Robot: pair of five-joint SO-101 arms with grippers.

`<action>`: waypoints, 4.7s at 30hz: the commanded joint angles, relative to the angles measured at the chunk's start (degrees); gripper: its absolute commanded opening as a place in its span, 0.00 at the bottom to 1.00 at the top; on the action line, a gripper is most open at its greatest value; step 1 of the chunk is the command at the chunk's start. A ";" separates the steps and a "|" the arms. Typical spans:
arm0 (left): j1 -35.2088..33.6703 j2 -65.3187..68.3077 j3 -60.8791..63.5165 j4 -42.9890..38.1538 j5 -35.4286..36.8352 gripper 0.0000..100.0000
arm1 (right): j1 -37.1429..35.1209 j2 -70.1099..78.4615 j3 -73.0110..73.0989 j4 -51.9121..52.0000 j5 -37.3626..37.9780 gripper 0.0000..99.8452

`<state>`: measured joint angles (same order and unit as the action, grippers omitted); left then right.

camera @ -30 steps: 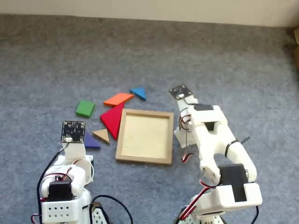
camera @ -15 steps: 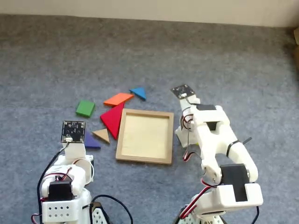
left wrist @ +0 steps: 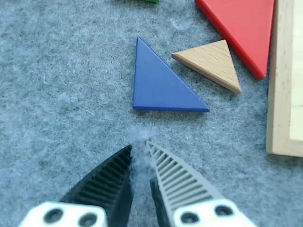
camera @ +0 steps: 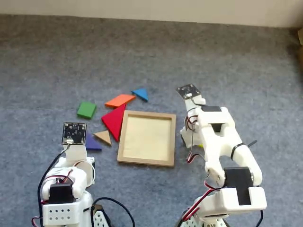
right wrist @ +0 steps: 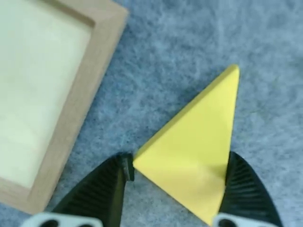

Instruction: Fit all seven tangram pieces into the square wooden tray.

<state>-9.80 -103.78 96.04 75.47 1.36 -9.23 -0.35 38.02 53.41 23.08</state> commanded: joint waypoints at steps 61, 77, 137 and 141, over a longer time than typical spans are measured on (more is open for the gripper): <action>-0.84 -0.57 1.10 0.35 -0.26 0.02 | -27.82 -21.67 8.22 -15.78 -55.91 0.21; -0.84 -0.57 1.10 0.35 -0.26 0.02 | -27.38 -21.67 14.29 -15.87 -49.41 0.21; -0.84 -0.57 1.10 0.35 -0.26 0.02 | -24.13 -9.98 13.93 -18.51 -26.81 0.08; -0.84 -0.57 1.10 0.35 -0.26 0.02 | -22.29 -9.98 13.93 -18.51 -22.86 0.08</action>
<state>-9.80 -103.78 96.04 75.47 1.36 -34.20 -10.29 51.56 33.54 -2.15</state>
